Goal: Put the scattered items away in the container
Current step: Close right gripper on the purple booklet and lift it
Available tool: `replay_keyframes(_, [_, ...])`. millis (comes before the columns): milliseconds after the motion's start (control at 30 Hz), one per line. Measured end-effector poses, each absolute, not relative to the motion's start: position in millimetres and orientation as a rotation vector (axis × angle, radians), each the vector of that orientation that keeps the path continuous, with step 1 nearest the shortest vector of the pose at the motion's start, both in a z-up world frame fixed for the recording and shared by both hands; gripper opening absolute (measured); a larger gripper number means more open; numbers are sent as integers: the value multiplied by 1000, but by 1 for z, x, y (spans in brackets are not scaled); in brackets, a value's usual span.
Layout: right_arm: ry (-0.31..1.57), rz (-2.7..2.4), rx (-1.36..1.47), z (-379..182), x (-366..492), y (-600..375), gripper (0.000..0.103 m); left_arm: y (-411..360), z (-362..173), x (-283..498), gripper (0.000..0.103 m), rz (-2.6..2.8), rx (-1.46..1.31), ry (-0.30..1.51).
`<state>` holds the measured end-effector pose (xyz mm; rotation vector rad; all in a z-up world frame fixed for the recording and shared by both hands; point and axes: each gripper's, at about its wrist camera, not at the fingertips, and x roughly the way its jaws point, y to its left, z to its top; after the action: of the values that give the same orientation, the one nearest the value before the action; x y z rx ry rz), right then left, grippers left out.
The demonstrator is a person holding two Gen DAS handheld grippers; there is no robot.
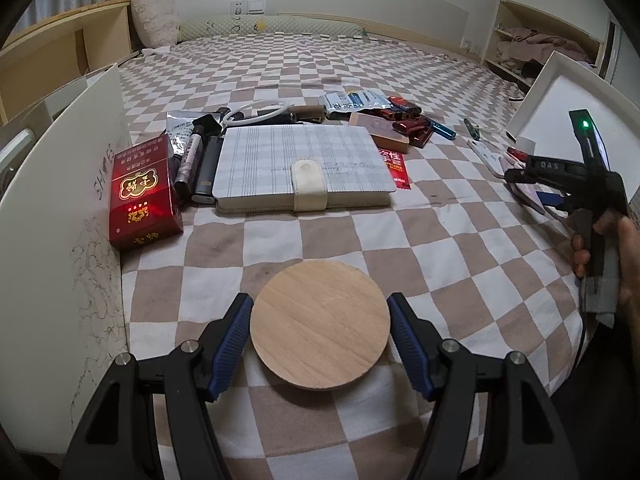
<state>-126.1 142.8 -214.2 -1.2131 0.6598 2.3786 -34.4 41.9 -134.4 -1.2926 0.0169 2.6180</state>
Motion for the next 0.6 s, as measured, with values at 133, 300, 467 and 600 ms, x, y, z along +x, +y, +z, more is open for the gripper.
replay_keyframes(133, [637, 2439, -1242, -207, -115, 129, 72, 42, -133, -32, 68, 2617, -1302, 32])
replay_keyframes(300, [661, 2501, -1269, -202, -101, 105, 71, 42, -131, -28, 68, 2614, -1295, 34])
replay_keyframes(467, [688, 2564, -1289, -197, -90, 79, 58, 39, -129, -26, 68, 2617, -1293, 19])
replay_keyframes(600, [713, 2577, -1351, -202, -89, 65, 31, 38, -125, -25, 68, 2619, -1288, 7])
